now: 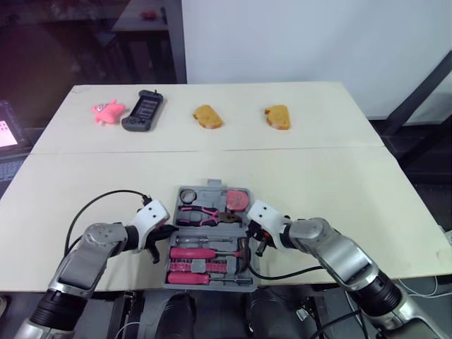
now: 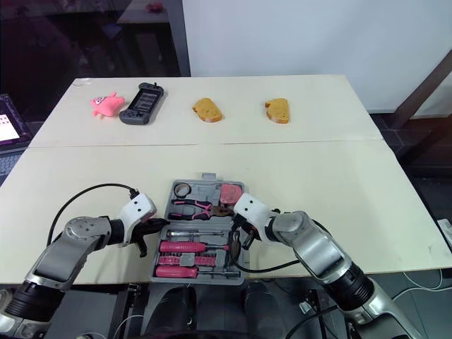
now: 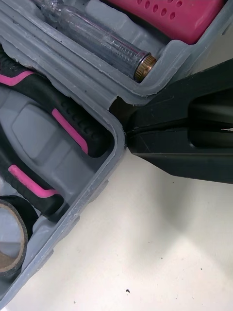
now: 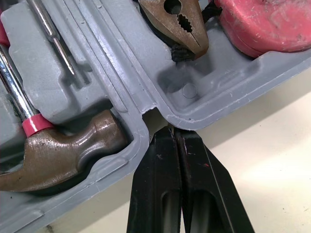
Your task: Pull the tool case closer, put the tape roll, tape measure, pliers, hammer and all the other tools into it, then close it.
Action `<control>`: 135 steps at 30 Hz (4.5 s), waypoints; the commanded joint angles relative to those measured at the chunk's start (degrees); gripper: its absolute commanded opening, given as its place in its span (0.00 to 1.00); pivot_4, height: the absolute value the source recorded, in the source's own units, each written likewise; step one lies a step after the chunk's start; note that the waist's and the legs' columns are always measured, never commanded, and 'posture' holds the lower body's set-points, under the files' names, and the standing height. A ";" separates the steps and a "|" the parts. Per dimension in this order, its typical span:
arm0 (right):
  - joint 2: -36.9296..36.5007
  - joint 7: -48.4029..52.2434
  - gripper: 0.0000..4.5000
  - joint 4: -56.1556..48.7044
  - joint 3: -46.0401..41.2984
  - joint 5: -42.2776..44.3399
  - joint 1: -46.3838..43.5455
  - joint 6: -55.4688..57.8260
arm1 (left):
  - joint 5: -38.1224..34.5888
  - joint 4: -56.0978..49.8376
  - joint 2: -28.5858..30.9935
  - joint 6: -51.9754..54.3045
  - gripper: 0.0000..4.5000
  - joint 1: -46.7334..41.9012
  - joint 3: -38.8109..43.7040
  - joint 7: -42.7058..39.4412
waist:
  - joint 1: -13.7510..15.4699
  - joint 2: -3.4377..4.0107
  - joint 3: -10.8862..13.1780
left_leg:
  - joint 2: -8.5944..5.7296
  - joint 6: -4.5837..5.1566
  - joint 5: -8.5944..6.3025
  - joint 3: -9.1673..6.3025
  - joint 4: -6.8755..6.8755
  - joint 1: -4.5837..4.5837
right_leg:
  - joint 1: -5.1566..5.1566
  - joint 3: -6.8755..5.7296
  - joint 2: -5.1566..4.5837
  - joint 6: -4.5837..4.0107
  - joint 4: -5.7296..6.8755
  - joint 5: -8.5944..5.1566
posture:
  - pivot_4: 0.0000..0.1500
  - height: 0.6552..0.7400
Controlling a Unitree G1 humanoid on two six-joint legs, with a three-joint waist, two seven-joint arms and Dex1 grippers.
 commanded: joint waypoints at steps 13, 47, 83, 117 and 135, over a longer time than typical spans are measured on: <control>3.59 0.29 0.02 1.08 1.07 -0.19 -2.85 -2.13 | -1.92 -2.20 1.24 3.43 0.00 5.92 0.74 0.65 | -0.25 0.00 0.00 | 0.04 0.00 0.00 0.04 -0.06 0.02 | -0.06 0.02 0.01 -0.02 0.00 0.01 | 1.00 1.00; -3.58 2.32 0.02 -6.56 -8.55 2.56 1.51 -3.14 | -7.33 -3.50 5.98 1.90 0.00 2.28 8.68 -2.59 | -0.02 -0.12 0.14 | 0.01 -0.03 0.01 0.03 -0.07 -0.16 | -0.22 0.02 -0.02 -0.02 -0.01 0.00 | 1.00 1.00; -6.83 4.39 0.02 -10.46 -16.53 13.31 6.28 -4.10 | -11.03 4.41 -1.30 -32.94 0.00 12.65 1.41 -19.14 | 0.16 -0.15 0.24 | 0.02 -0.06 0.03 0.19 -0.68 -0.12 | -0.20 0.09 -0.07 -0.09 -0.69 0.03 | 1.00 1.00; 24.87 -11.96 0.98 29.79 -42.91 23.98 -18.41 22.98 | -3.05 12.73 1.71 -39.10 0.00 8.21 -4.98 -15.98 | 0.01 0.48 0.00 | 0.02 -0.11 0.10 0.17 -0.67 0.04 | -0.04 0.07 -0.06 -0.16 -0.65 0.16 | 1.00 1.00; 27.06 -9.94 0.98 27.90 -51.48 34.03 -18.19 26.49 | -3.98 12.67 2.55 -38.84 0.00 6.67 -4.34 -15.18 | -0.15 0.81 0.05 | 0.02 -0.11 0.10 0.18 -0.72 0.02 | -0.11 0.08 -0.05 -0.10 -0.64 0.20 | 1.00 1.00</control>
